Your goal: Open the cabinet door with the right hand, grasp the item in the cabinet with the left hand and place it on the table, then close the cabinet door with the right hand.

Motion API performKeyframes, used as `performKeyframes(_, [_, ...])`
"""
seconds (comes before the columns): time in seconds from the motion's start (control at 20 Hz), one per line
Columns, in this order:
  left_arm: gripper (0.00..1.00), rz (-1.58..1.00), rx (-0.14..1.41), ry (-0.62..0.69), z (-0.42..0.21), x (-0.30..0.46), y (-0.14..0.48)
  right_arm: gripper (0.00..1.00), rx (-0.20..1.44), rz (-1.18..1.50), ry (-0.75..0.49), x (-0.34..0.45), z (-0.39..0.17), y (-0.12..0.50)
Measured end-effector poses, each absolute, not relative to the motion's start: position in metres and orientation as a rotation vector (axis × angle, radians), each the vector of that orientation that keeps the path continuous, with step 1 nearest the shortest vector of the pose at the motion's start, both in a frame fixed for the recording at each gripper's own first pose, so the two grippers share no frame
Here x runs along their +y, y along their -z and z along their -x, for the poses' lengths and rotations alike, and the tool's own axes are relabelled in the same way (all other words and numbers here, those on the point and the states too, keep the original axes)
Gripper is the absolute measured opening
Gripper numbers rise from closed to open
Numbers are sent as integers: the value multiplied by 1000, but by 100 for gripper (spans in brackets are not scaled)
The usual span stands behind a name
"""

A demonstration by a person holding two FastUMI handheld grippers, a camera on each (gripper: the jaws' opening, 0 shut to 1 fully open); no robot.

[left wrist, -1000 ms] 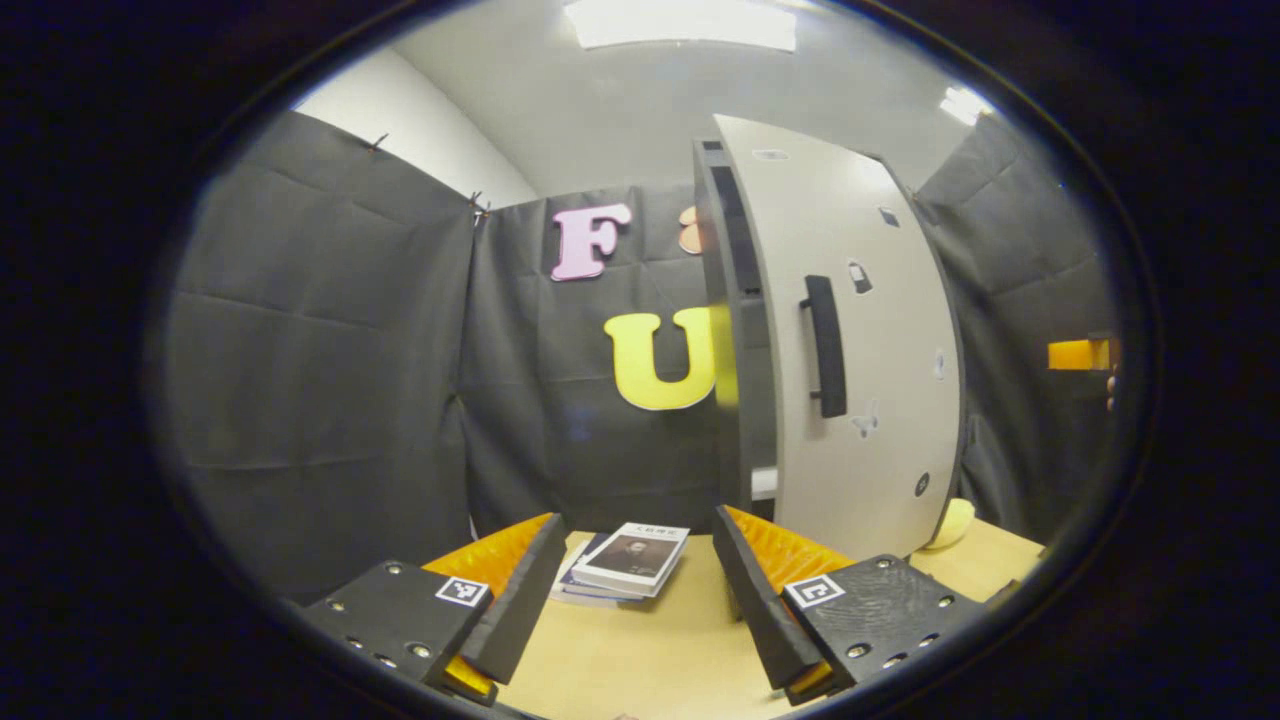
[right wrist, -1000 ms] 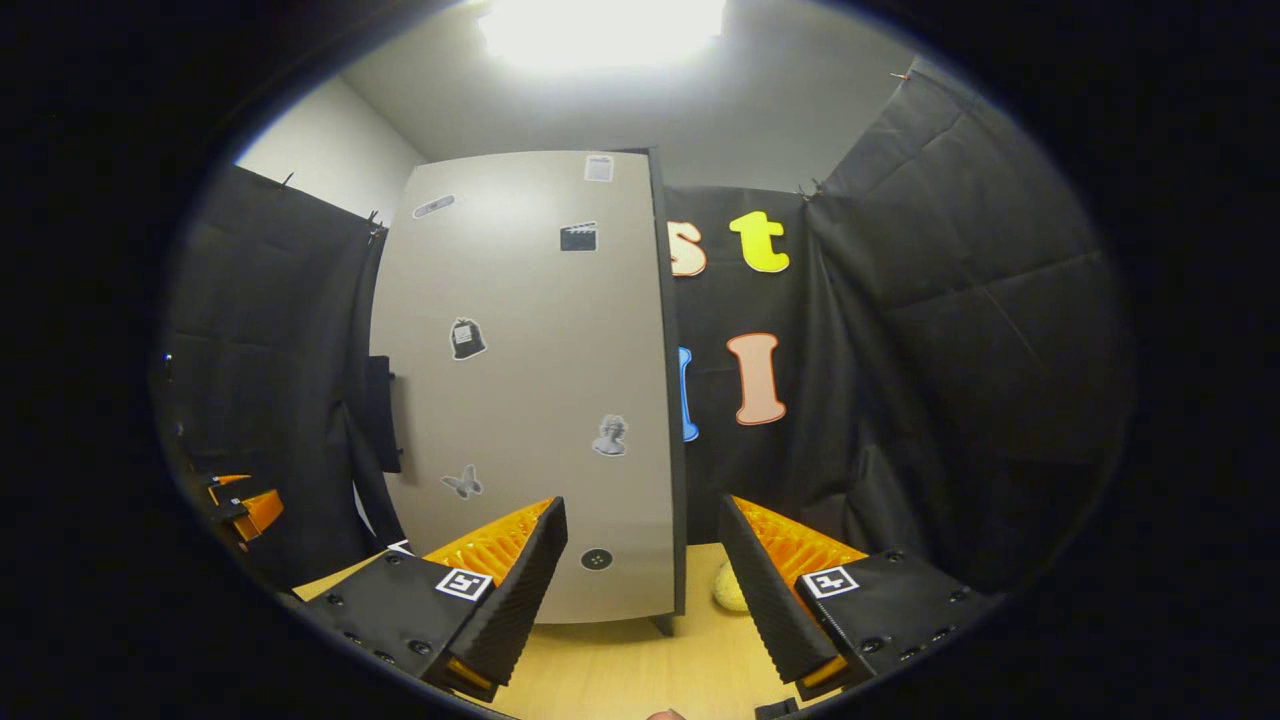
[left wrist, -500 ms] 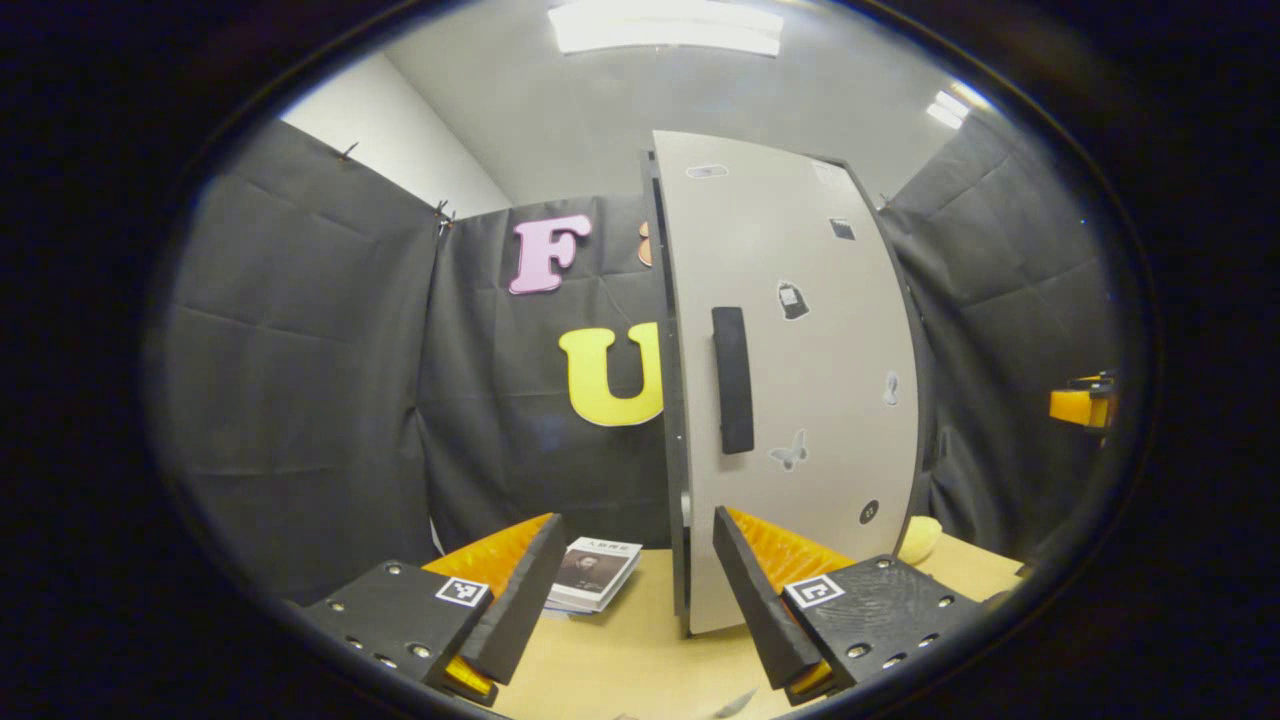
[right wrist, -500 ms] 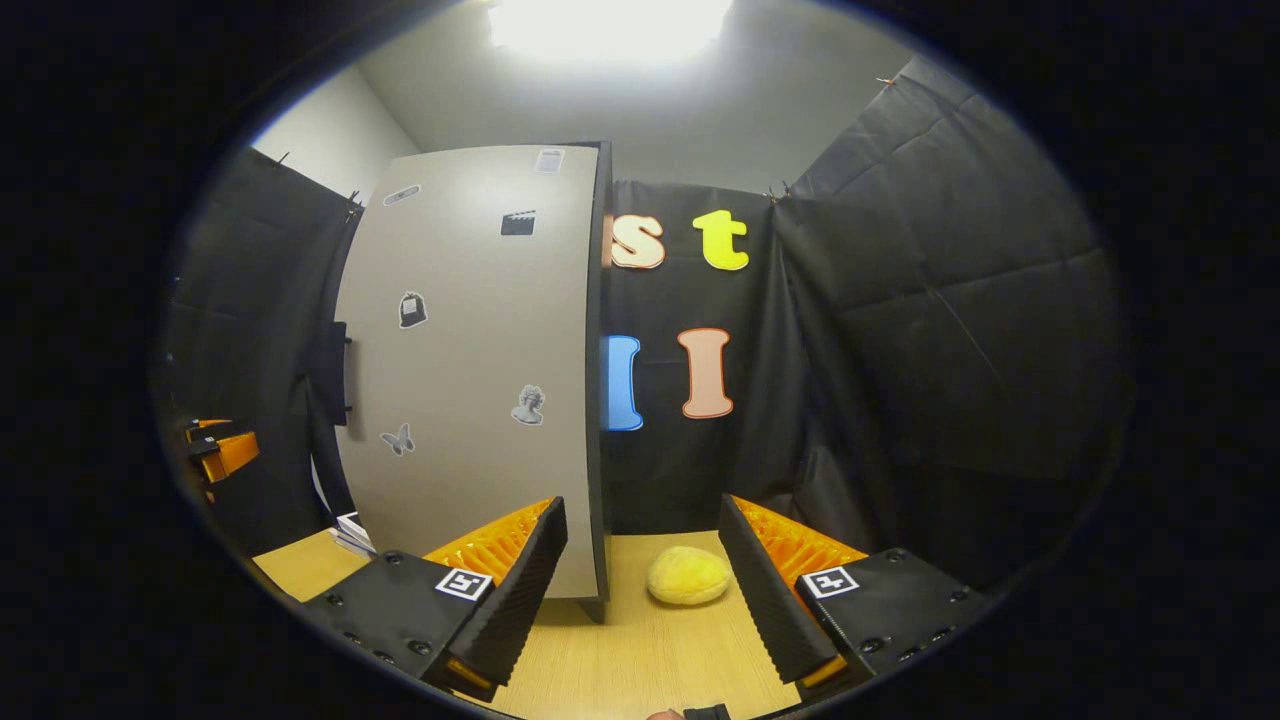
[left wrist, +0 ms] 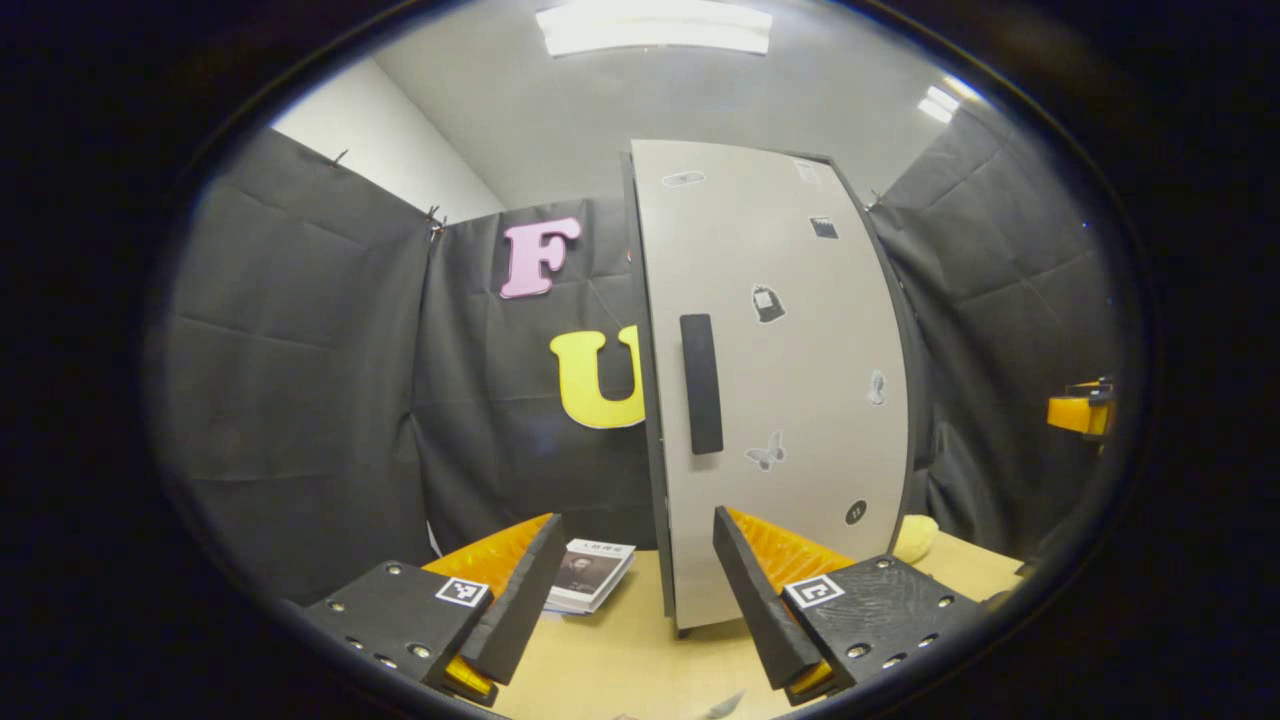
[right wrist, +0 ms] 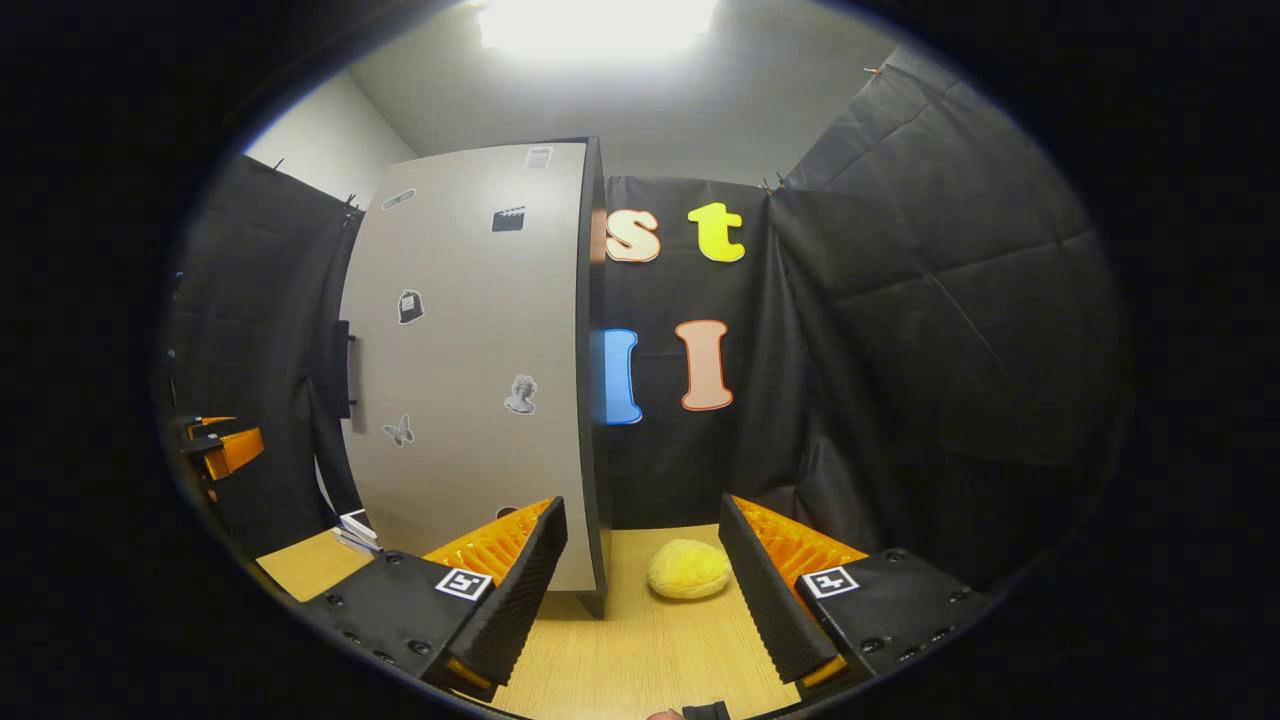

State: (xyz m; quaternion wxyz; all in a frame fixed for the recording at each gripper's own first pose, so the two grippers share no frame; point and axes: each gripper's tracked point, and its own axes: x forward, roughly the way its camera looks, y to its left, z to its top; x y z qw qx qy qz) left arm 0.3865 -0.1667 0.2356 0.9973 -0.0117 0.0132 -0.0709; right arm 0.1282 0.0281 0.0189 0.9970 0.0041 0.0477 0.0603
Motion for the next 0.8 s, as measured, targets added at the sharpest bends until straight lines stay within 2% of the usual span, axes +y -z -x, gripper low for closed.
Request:
performKeyframes(0.15, [89,19,29,134,-386,-166,-234,96,94,-8,-123,30,-128,-19])
performKeyframes(0.2, [92,17,30,132,-386,-165,-234,92,93,-8,-124,31,-128,-20])
performKeyframes(0.25, [92,16,30,130,-386,-165,-234,96,91,-7,-124,32,-129,-20])
performKeyframes(0.8, [92,20,35,118,-387,-156,-233,96,90,-2,-129,42,-128,-22])
